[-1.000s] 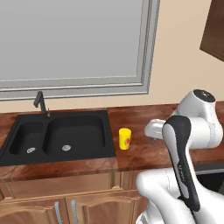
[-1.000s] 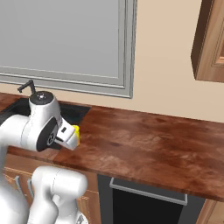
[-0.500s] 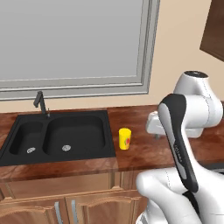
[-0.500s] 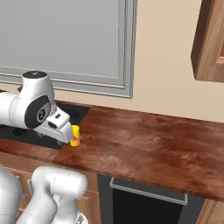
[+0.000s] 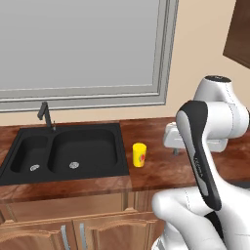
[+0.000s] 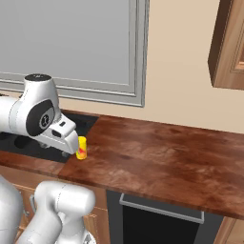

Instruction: Pick the cup and bowl from the counter and place them on the counter next to the sink.

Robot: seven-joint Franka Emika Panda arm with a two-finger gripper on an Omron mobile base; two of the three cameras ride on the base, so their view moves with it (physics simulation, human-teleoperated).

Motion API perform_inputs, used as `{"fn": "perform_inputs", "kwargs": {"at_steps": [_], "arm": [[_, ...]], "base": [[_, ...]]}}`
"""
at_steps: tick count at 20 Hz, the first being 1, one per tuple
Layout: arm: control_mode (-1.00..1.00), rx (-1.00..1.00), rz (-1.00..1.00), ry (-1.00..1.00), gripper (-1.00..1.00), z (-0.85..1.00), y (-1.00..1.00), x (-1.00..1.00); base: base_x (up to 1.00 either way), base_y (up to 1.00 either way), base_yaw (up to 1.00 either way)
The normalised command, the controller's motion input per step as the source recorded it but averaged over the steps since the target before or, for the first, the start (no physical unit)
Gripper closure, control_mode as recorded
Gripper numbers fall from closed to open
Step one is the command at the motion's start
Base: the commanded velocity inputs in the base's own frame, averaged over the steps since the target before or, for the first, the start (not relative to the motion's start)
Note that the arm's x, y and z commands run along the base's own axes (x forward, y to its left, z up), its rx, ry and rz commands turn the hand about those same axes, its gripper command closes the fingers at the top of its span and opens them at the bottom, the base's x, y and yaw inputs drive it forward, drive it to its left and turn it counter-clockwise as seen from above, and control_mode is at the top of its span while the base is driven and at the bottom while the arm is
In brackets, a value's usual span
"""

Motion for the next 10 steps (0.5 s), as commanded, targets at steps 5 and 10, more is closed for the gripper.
{"fn": "perform_inputs", "kwargs": {"at_steps": [5, 10], "arm": [[1.0, 0.0, 0.0, 0.0, -1.0, 0.0, 0.0, 0.0], [1.0, 0.0, 0.0, 0.0, -1.0, 0.0, 0.0, 0.0]], "base": [[0.0, 0.0, 0.0], [-0.12, 0.0, 0.0]]}}
